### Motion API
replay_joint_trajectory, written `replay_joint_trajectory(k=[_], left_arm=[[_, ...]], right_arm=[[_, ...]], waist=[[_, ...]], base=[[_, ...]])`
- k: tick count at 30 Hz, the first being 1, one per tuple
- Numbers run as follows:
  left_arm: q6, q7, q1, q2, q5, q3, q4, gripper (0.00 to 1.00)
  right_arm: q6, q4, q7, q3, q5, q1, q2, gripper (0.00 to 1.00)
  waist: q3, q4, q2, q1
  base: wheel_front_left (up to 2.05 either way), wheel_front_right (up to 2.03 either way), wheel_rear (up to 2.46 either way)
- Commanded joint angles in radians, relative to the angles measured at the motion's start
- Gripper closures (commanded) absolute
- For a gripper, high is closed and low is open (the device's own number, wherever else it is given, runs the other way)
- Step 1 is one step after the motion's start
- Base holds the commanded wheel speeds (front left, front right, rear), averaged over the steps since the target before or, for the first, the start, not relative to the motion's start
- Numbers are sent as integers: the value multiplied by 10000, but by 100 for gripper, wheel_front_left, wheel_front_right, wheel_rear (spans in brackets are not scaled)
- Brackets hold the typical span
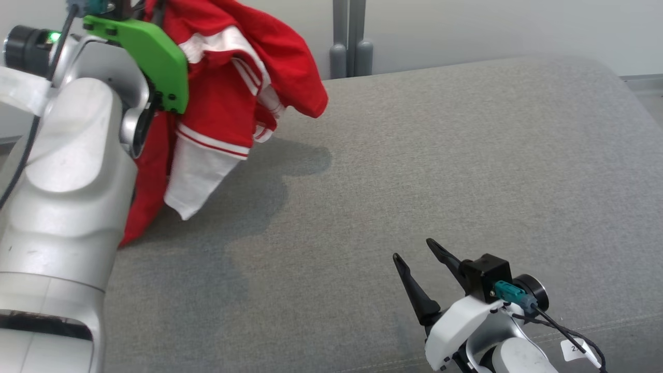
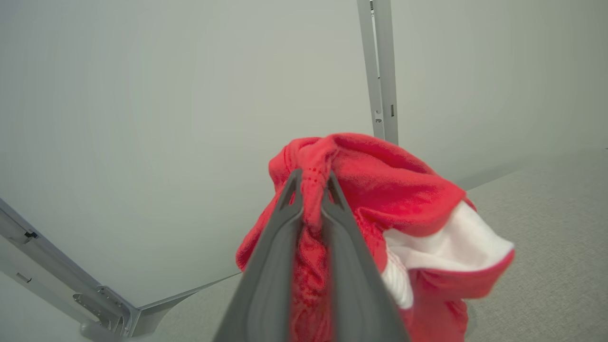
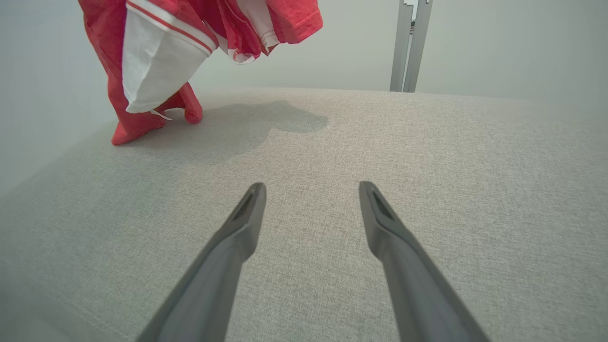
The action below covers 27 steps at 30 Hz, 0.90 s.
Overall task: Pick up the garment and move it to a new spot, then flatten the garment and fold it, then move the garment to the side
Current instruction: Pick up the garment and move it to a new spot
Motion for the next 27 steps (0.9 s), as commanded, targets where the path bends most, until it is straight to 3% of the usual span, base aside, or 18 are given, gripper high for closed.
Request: replay_joint_trajectory(k=[1,7,14,20,27], left_arm=[[-58,-102,-266,-203,-137,-38,-97,100],[-131,-187,-573,-1065,-478,-113,-360,100],[-136,-535,-751,-1644,-821,-419,-701,100],[-184,-427,107,-1796,-1056,-1118,-329,100],[-151,178,1258,-1818,-1500,-1606,510,100]], right_arm=[[-6,10,-55,18,54,75,-13,0],[-6,-47,-23,-34,-30,-38,-13,0],[-6,-180,-8,-261,-115,-58,-11,0],[-5,-320,-36,-610,-164,-50,-4,0],[-5,-351,29,-793,-197,16,-4,0]], waist=[[-317,-516,0,1],[-192,-1395,0,1],[383,-2380,0,1],[907,-2283,0,1],[1137,-1719,0,1]], base=[[0,0,0],[0,0,0],[0,0,0],[0,0,0],[0,0,0]])
